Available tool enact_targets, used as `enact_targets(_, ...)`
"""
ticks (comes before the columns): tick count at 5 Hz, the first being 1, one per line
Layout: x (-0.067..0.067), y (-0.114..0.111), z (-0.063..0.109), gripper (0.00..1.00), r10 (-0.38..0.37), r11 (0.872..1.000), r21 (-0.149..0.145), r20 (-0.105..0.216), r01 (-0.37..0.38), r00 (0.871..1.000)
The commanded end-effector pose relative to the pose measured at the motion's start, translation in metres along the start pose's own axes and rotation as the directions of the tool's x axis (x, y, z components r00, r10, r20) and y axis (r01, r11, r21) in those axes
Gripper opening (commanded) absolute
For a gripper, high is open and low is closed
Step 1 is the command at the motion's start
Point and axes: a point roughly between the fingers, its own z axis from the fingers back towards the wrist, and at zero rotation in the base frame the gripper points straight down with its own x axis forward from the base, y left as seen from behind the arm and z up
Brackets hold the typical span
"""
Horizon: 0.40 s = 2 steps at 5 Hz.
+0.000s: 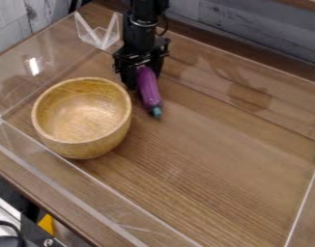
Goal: Put the purple eggplant in the brown bowl
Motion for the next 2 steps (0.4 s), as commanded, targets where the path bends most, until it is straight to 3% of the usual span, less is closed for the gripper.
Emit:
enact_targets(1,0.0049,-0.0057,0.0415,0.0,-0.006,0.997,-0.083,0.067,0.012,0.998)
enact_targets(2,0.0046,-0.0043,0.0454,0.0,-0.009,0.996,-0.083,0.068,0.015,0.998)
